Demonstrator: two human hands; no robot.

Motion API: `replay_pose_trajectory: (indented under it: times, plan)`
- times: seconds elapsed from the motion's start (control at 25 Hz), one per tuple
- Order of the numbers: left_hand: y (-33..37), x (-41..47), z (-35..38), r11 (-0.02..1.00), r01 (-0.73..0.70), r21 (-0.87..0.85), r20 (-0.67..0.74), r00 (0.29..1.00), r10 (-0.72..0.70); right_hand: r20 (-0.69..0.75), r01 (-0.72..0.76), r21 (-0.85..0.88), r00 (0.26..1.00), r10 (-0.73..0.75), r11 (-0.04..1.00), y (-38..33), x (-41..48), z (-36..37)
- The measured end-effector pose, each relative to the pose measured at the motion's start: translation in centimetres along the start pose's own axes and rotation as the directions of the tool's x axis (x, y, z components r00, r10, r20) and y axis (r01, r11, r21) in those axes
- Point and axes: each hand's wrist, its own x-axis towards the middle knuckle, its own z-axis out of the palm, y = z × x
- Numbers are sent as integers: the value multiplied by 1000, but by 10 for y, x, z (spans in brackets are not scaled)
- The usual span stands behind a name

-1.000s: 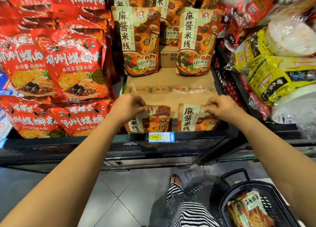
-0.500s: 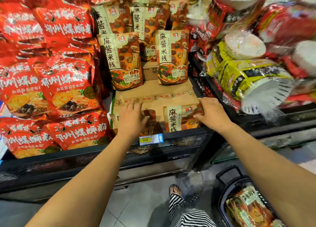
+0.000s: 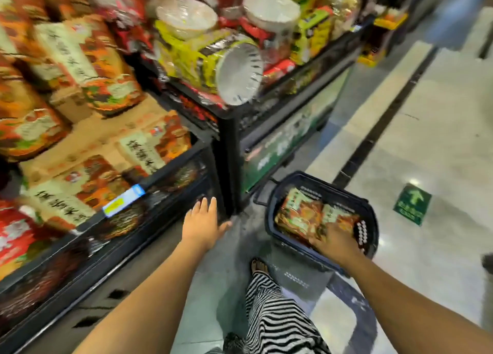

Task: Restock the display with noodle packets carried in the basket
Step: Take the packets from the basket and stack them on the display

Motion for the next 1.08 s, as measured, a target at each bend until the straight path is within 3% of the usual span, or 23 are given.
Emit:
replay_pose_trajectory:
  times: [0.2, 0.44, 0.56, 0.8, 0.96, 1.08]
  plan:
    - [94, 33, 34, 984, -174, 37, 207, 965, 163, 63, -344, 273, 938, 340, 898, 103, -25, 23]
    - [202, 107, 65, 962, -272, 34, 405, 883, 235, 232, -548, 372, 836, 497, 749, 175, 11, 24]
    - [247, 165, 88, 970, -242, -1, 490, 845, 212, 287, -583, 354, 812, 508, 731, 200, 60, 12]
    - [302, 287, 149, 977, -212, -11, 505, 842, 189, 378, -602, 420, 797, 472, 679, 235, 192, 29]
    - [294, 365, 224, 1000, -23, -18, 528, 849, 29, 420, -625, 458, 779, 466, 632, 259, 294, 72]
    - [283, 398, 276, 998, 67, 4, 546, 836, -58, 409, -682, 494, 730, 548, 540, 276, 348, 110]
